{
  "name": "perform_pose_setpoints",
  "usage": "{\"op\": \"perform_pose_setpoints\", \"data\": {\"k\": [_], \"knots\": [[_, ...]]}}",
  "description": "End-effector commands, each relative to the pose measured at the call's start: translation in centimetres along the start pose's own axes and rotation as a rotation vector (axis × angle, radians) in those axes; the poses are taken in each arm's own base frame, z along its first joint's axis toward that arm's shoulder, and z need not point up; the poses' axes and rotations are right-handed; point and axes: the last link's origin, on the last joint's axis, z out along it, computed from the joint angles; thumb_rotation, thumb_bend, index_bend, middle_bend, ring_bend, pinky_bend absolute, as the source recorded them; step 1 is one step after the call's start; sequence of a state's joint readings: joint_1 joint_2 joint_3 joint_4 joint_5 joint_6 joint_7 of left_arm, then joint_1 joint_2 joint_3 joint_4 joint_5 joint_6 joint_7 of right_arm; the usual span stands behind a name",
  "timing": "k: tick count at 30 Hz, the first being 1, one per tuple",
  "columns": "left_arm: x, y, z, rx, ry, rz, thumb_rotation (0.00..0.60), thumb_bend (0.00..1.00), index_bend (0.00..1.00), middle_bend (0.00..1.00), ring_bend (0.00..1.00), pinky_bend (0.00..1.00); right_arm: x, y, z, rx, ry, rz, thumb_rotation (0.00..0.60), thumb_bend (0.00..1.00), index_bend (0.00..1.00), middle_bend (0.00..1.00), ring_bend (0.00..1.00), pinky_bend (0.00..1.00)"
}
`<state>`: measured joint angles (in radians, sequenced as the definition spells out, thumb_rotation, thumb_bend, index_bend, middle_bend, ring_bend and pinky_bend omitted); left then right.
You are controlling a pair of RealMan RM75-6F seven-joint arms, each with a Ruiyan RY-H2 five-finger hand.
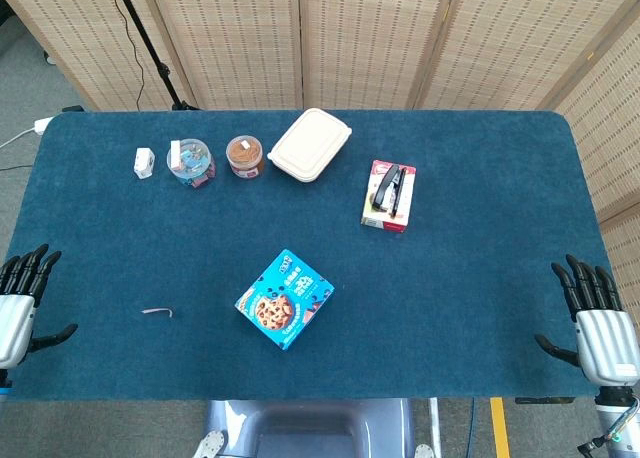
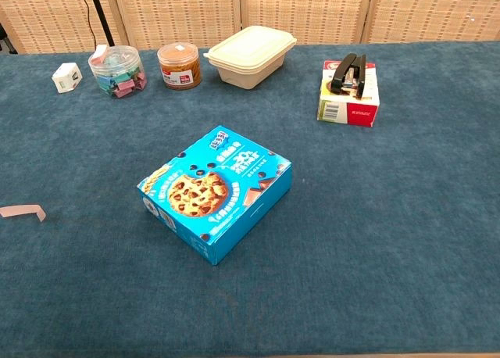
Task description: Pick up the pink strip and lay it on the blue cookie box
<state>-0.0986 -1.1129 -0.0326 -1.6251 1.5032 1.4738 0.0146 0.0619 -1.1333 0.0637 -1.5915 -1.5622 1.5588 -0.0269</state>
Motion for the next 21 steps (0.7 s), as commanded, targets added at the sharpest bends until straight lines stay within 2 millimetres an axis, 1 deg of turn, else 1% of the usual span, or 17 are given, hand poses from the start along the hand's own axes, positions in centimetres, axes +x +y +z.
{"op": "perform_pose_setpoints", "data": {"k": [1, 9, 11, 12, 13, 17, 21], "knots": [[0.0, 0.0, 0.0, 0.003, 0.0, 0.0, 0.6, 0.0, 0.0, 0.0, 0.0, 0.0, 0.0, 0.0, 0.0, 0.003, 0.003, 0.0, 0.6, 0.0, 0.0, 0.0, 0.0, 0.0], [-0.4, 0.2, 0.4, 0.0, -0.02, 0.006, 0.6, 0.0, 0.0, 0.0, 0.0, 0.0, 0.2, 0.0, 0.0, -0.002, 0.009, 0.005, 0.6, 0.0, 0.0, 0.0, 0.0, 0.0], [-1.1, 0.3, 0.9, -0.004, -0.05, 0.022, 0.6, 0.0, 0.0, 0.0, 0.0, 0.0, 0.1, 0.1, 0.0, -0.006, 0.005, 0.006, 0.6, 0.0, 0.0, 0.0, 0.0, 0.0], [-2.6, 0.5, 1.6, -0.015, -0.127, 0.043, 0.6, 0.0, 0.0, 0.0, 0.0, 0.0, 0.0, 0.1, 0.0, -0.004, -0.007, 0.007, 0.6, 0.0, 0.0, 0.0, 0.0, 0.0], [-3.2, 0.7, 2.0, -0.016, -0.154, 0.05, 0.6, 0.01, 0.0, 0.0, 0.0, 0.0, -0.1, 0.0, 0.0, -0.003, -0.011, 0.008, 0.6, 0.0, 0.0, 0.0, 0.0, 0.0], [-4.7, 1.4, 2.9, -0.033, -0.193, 0.07, 0.6, 0.02, 0.01, 0.0, 0.0, 0.0, -0.1, 0.0, 0.0, 0.003, -0.016, 0.011, 0.6, 0.0, 0.0, 0.0, 0.0, 0.0], [-5.9, 1.9, 3.9, -0.041, -0.179, 0.074, 0.6, 0.03, 0.06, 0.0, 0.0, 0.0, -0.1, 0.1, 0.1, -0.001, -0.021, 0.017, 0.6, 0.0, 0.0, 0.0, 0.0, 0.0]]}}
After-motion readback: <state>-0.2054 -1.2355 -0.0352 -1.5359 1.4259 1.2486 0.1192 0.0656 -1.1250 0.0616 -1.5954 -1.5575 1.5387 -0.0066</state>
